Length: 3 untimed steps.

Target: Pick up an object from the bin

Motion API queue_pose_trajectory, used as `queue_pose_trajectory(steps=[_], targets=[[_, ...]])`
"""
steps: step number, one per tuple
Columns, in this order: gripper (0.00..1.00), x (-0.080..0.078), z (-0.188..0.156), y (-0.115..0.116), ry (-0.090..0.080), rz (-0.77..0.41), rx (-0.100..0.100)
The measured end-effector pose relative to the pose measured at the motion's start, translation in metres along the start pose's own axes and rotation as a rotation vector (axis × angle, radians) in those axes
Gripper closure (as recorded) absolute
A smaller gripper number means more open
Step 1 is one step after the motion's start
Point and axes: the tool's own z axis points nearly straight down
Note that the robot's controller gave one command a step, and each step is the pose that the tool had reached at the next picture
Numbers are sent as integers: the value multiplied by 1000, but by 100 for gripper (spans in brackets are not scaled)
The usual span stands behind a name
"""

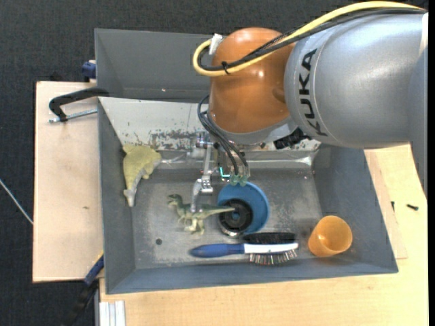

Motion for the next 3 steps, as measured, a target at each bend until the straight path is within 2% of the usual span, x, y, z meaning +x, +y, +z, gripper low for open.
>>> queue_pose_trajectory(steps=[1,2,3], targets=[[0,-4,139,-42,-13,-42,-2],[100,-4,140,-42,-17,-41,-2],[100,14,-51,-58,-20,-48,-2]])
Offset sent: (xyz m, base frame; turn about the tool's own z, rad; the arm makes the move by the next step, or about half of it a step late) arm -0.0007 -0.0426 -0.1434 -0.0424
